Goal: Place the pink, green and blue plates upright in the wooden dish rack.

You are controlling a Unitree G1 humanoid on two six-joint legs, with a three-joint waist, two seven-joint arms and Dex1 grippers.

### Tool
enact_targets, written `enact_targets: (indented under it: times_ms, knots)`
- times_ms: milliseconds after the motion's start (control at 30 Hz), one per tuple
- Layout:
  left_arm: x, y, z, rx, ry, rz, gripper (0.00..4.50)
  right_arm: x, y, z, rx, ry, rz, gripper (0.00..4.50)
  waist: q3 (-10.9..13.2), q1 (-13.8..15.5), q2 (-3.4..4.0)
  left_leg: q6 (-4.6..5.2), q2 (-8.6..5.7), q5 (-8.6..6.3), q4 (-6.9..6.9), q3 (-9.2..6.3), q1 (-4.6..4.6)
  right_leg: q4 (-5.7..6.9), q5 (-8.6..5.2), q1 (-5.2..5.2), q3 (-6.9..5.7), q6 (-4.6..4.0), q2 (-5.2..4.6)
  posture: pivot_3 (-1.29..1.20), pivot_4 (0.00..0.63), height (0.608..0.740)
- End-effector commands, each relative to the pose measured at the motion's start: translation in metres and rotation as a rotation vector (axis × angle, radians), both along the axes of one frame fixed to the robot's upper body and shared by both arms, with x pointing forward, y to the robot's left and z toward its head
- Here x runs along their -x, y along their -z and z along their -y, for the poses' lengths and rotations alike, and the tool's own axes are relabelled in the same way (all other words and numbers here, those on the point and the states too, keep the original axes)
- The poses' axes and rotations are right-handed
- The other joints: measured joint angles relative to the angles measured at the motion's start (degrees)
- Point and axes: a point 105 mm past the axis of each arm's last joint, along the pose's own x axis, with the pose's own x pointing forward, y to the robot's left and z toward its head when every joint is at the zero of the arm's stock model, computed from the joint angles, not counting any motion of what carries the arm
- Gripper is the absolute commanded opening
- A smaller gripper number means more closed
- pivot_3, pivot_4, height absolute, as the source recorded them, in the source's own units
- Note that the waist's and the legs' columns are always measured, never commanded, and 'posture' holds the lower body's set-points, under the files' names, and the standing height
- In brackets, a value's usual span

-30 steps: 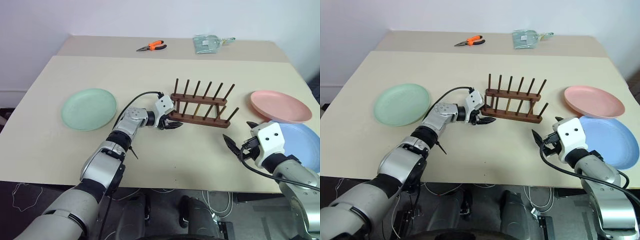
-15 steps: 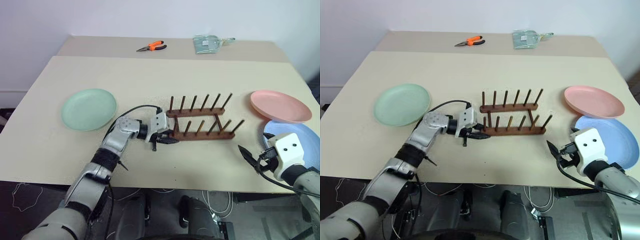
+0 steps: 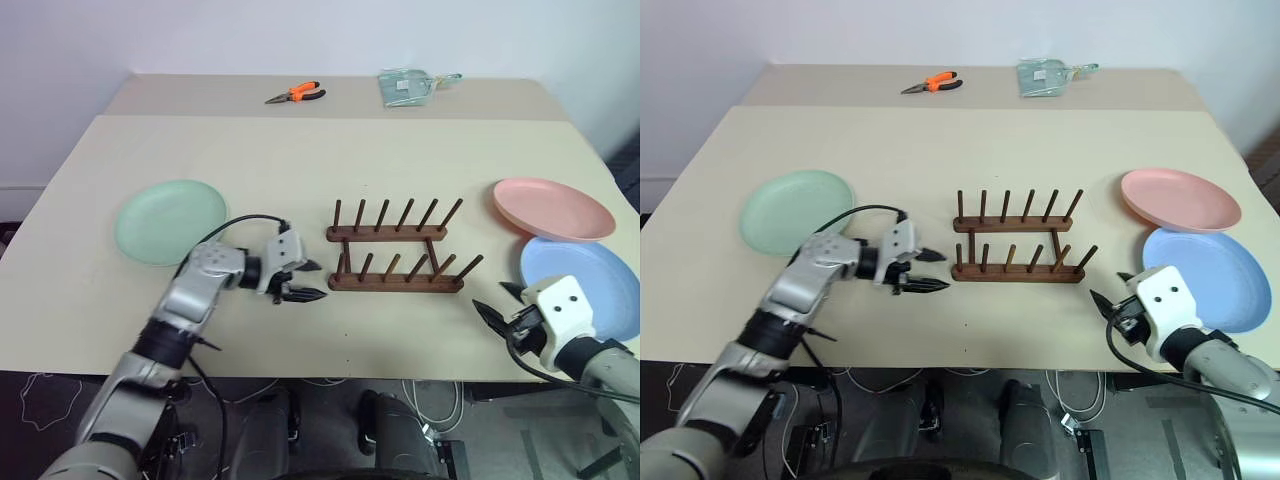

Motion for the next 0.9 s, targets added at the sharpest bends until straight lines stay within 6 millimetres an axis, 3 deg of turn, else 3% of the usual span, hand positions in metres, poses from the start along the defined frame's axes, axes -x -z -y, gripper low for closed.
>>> enact_targets:
  times_ms: [33, 67, 200, 367, 667, 900]
  knots:
    - [0.023, 0.002, 0.009, 0.006, 0.066, -0.059, 0.78, -0.001, -0.003, -0.017, -0.028, -0.051, 0.011, 0.6, 0.0, 0.01, 0.01, -0.01, -0.01, 0.0, 0.0, 0.0, 0.02, 0.0, 0.0, 0.01, 0.01, 0.0, -0.02, 0.0, 0.15, 0.74]
    - [0.023, 0.004, 0.015, 0.004, 0.046, -0.058, 0.21, -0.001, 0.003, -0.019, -0.027, -0.053, -0.007, 0.04, 0.0, 0.13, 0.01, -0.01, -0.01, -0.01, 0.01, 0.01, 0.02, -0.02, 0.0, 0.0, 0.03, 0.0, -0.02, 0.0, 0.15, 0.74]
    - [0.023, 0.006, 0.045, 0.048, 0.024, -0.022, 0.21, -0.009, 0.024, -0.025, 0.015, -0.038, -0.05, 0.04, -0.05, 0.18, 0.09, -0.02, 0.0, -0.02, -0.04, -0.13, -0.05, -0.39, 0.01, 0.05, 0.02, 0.0, 0.03, 0.0, 0.15, 0.74]
    - [-0.008, 0.018, 0.063, 0.035, -0.186, 0.117, 0.21, -0.041, 0.036, -0.024, 0.061, 0.088, -0.011, 0.04, -0.08, -0.17, 0.07, 0.01, -0.02, -0.03, -0.05, -0.04, -0.02, -0.64, 0.3, 0.28, 0.03, 0.12, 0.03, 0.0, 0.15, 0.74]
    - [-0.049, 0.02, 0.066, 0.05, -0.433, 0.182, 0.21, -0.097, 0.026, -0.022, 0.111, 0.178, 0.12, 0.04, -0.15, -0.27, 0.05, 0.02, -0.01, -0.03, -0.03, 0.0, 0.05, -0.72, 0.54, 0.29, -0.01, 0.05, 0.04, 0.0, 0.15, 0.74]
    - [-0.07, 0.01, 0.072, 0.093, -0.483, 0.192, 0.21, -0.118, 0.012, -0.027, 0.088, 0.149, 0.164, 0.04, -0.16, -0.22, 0.05, 0.02, -0.01, -0.02, -0.03, 0.0, 0.06, -0.68, 0.76, 0.23, -0.04, -0.01, 0.04, 0.0, 0.15, 0.74]
